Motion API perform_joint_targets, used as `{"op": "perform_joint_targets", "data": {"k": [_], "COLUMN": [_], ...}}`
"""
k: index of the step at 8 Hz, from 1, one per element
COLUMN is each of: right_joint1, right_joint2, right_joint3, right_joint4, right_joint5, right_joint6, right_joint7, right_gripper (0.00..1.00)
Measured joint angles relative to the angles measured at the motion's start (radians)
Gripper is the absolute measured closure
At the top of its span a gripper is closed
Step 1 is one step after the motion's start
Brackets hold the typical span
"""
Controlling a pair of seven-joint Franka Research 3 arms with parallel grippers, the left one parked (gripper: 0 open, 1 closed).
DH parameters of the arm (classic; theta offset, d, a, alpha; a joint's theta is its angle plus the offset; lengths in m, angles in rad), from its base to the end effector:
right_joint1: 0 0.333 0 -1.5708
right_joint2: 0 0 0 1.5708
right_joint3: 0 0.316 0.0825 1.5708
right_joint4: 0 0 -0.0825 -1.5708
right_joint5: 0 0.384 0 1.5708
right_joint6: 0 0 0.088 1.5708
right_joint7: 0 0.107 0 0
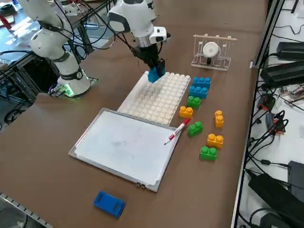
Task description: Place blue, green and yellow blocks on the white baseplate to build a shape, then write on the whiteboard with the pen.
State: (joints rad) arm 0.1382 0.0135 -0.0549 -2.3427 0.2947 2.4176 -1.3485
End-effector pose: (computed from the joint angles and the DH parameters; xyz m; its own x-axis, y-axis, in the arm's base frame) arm 0.5093 0.0440 0.3334 0.3402 0.9170 0.2082 0.9381 -0.3464 -0.0074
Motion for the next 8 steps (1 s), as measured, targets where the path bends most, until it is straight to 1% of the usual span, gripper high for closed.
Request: {"op": "perform_joint_targets", "data": {"k": [2, 3, 5, 6, 8], "right_joint1": [-0.010, -0.022, -0.060, -0.076, -0.096], "right_joint2": [0.004, 0.004, 0.005, 0.005, 0.005], "right_joint3": [0.000, 0.000, -0.002, -0.003, -0.004], "right_joint4": [-0.015, -0.027, -0.062, -0.086, -0.132], "right_joint5": [0.142, 0.180, 0.195, 0.196, 0.196], "right_joint6": [-0.048, -0.072, -0.094, -0.097, -0.097], "right_joint7": [-0.225, -0.327, -0.505, -0.562, -0.597], "right_gripper": [0.58, 0.58, 0.58, 0.58, 0.58]}}
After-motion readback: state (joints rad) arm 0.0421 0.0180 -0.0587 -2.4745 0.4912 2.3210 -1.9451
